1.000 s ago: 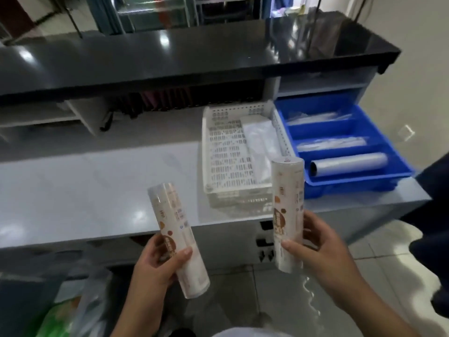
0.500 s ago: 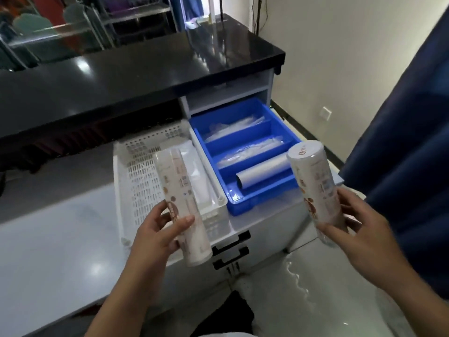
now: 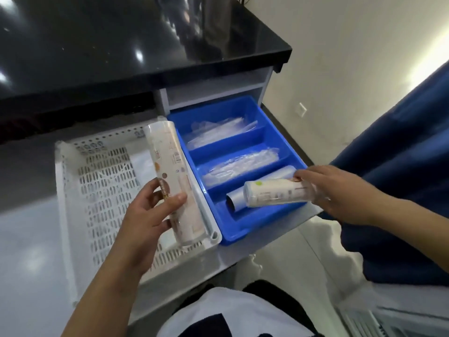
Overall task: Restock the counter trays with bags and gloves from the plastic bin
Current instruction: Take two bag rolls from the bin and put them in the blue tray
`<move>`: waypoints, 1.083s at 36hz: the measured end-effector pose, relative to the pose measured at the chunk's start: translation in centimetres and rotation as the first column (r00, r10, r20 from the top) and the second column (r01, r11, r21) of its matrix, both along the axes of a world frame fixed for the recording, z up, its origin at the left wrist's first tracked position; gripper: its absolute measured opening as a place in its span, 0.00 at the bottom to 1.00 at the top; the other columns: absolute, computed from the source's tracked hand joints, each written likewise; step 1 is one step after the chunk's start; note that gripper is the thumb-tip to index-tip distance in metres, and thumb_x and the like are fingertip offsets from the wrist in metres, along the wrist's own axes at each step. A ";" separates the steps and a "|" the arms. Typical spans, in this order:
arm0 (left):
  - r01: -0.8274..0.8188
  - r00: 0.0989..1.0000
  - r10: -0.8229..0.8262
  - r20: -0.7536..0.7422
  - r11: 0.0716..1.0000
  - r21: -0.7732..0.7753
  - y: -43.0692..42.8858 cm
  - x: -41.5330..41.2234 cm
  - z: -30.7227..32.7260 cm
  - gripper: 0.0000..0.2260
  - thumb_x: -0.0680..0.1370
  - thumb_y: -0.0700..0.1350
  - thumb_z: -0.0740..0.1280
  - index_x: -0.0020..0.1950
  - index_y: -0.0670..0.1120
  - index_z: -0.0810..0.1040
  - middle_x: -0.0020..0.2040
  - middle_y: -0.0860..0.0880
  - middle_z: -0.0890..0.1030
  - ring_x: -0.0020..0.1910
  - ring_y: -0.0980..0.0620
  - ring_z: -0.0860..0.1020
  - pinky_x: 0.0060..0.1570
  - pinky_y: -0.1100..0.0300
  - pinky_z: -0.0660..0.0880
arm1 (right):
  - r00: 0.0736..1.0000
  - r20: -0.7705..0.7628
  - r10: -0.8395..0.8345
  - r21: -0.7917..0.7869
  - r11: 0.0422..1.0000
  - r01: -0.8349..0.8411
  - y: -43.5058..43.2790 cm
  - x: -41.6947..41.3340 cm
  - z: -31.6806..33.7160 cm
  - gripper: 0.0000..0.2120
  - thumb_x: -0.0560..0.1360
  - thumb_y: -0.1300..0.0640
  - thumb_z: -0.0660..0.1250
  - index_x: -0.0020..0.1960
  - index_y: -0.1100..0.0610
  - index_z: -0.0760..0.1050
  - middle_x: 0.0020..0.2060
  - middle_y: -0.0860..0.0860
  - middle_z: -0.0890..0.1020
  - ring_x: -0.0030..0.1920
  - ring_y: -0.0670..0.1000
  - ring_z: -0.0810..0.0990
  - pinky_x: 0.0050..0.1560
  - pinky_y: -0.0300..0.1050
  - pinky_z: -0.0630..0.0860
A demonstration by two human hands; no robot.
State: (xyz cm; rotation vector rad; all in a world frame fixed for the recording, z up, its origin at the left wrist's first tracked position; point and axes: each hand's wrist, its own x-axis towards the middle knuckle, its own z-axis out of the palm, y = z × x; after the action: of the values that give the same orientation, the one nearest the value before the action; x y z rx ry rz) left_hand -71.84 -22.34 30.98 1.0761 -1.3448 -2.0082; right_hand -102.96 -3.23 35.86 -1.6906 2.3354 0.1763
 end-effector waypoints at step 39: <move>-0.266 0.889 0.328 0.320 0.938 -0.225 6.1 -7.5 3.2 0.28 0.65 0.49 0.79 0.63 0.61 0.78 0.57 0.55 0.84 0.54 0.52 0.84 0.46 0.57 0.82 | 0.813 0.508 0.284 -0.005 0.945 -0.327 -4.0 -6.4 -8.0 0.20 0.79 0.57 0.57 0.69 0.47 0.73 0.65 0.47 0.72 0.62 0.51 0.71 0.64 0.47 0.71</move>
State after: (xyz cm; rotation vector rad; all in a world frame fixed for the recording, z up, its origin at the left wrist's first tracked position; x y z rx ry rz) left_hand -79.37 -16.28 34.20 1.5089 -1.3957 -1.4905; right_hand -109.40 -7.25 27.90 -1.7979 1.6483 -0.1046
